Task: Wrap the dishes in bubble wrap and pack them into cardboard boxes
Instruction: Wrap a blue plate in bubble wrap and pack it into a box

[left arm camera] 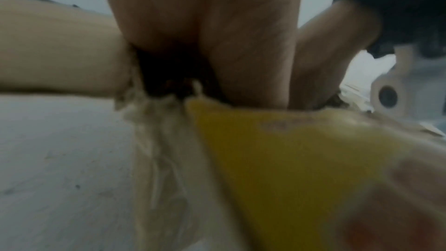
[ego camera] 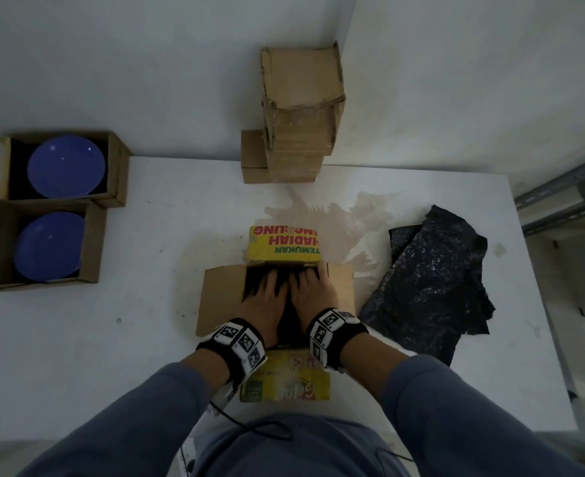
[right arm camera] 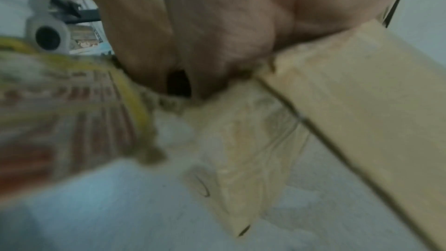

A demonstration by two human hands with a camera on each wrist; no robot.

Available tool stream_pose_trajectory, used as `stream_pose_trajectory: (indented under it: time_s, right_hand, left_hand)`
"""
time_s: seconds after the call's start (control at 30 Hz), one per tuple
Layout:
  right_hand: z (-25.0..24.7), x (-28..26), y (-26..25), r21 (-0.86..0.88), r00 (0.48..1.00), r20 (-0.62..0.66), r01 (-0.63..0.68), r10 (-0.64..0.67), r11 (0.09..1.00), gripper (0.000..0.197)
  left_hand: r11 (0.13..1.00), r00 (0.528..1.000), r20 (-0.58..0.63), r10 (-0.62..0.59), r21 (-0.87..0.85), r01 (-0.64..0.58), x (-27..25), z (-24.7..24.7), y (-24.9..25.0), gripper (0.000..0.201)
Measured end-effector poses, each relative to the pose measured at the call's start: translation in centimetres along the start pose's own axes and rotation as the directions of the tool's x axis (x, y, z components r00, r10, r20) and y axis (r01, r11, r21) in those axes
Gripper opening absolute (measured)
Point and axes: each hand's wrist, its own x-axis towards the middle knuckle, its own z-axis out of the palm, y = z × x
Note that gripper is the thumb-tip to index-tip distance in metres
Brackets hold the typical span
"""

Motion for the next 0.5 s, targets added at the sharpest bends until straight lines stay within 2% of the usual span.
stream_pose_trajectory:
  time_s: [0.13, 0.27, 0.5]
  right_hand:
    - [0.18, -0.14, 0.35, -0.051, 1.000, -0.008, 0.013, -0.013, 0.999, 0.059]
    - [0.09, -0.26, 0.29, -0.070, 1.000, -0.011, 0.024, -0.025, 0.997, 0.058]
    - [0.06, -0.68, 0.20, -0.142, 0.999, -0.008, 0.045, -0.047, 0.989, 0.053]
  left_hand:
    - [0.997, 1.000, 0.014, 0.012, -0.078, -0.010, 0.42, -0.30, -0.59, 0.091]
    - [1.000, 1.000, 0.004, 0.007, 0.011, -0.007, 0.50, 0.26, -0.52, 0.091]
    - [0.999, 1.000, 0.025, -0.006, 0.051, 0.004, 0.58, 0.37, -0.19, 0.100]
